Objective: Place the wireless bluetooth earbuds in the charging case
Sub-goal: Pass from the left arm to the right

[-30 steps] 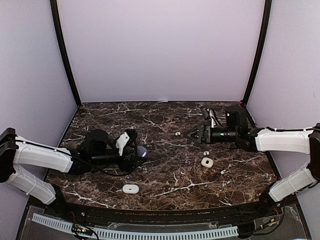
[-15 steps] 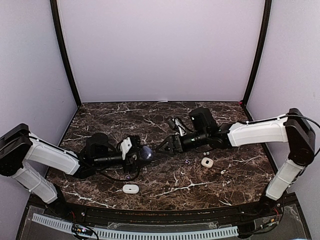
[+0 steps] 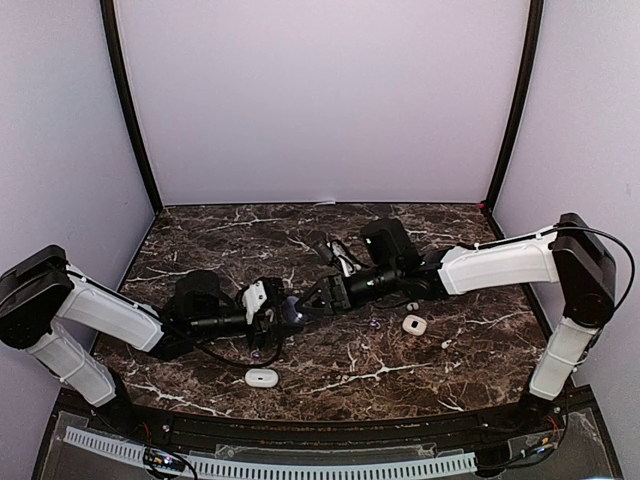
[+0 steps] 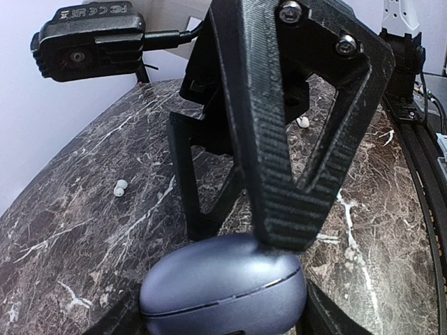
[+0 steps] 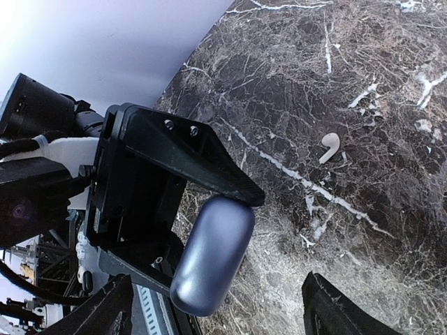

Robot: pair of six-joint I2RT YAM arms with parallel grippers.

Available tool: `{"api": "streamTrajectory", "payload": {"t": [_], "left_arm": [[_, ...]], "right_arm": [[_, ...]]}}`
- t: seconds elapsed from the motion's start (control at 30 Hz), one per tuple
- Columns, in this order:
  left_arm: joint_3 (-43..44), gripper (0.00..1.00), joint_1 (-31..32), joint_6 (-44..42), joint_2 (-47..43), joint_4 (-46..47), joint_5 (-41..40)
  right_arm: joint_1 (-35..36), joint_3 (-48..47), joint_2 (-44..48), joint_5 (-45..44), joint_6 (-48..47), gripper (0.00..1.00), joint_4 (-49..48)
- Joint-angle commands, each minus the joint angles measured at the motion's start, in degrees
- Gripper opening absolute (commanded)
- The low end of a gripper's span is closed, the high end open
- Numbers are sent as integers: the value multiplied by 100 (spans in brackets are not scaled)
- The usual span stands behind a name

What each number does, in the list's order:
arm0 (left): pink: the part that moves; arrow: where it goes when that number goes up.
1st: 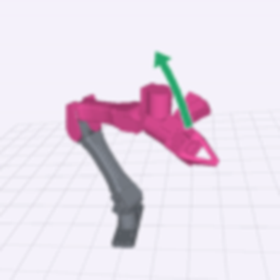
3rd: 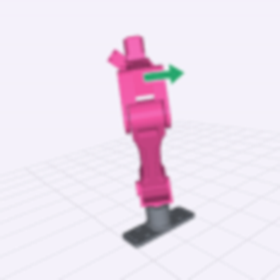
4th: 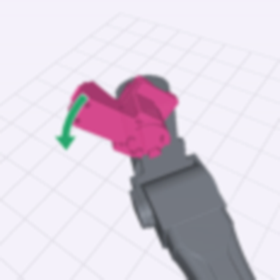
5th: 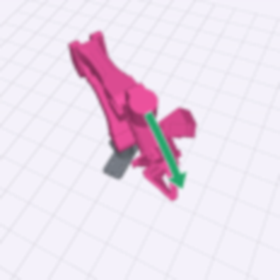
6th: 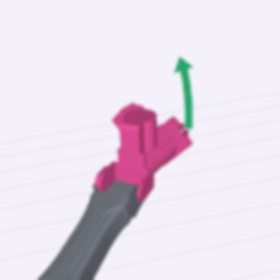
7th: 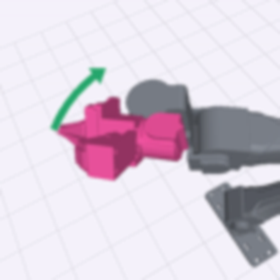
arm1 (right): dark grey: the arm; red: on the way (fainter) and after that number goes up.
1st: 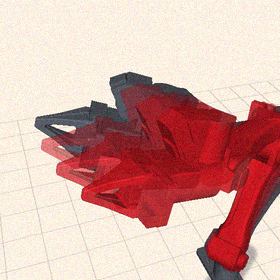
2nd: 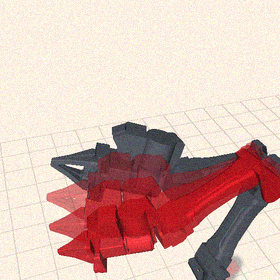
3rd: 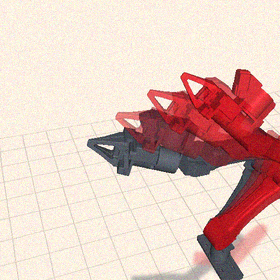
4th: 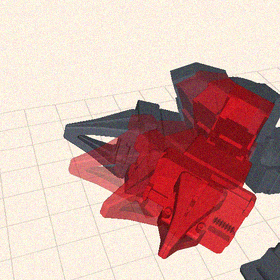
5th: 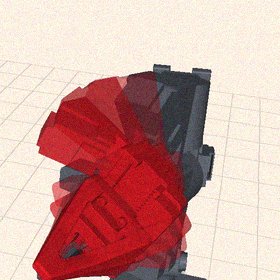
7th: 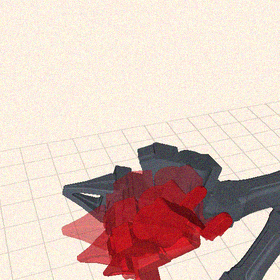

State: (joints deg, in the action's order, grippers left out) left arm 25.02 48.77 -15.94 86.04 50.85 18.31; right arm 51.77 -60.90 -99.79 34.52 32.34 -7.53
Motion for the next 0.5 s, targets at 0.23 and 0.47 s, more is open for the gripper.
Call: {"api": "streamTrajectory", "payload": {"t": [0.23,0.47], "left_arm": [[197,51,-345,1193,-307,-49,1193],[1195,50,-1194,3151,100,-715,3809]], "right_arm": [[44,293,697,-500,-1089,76,-111],[-8,1145,1778,-605,-2503,87,-842]]}}
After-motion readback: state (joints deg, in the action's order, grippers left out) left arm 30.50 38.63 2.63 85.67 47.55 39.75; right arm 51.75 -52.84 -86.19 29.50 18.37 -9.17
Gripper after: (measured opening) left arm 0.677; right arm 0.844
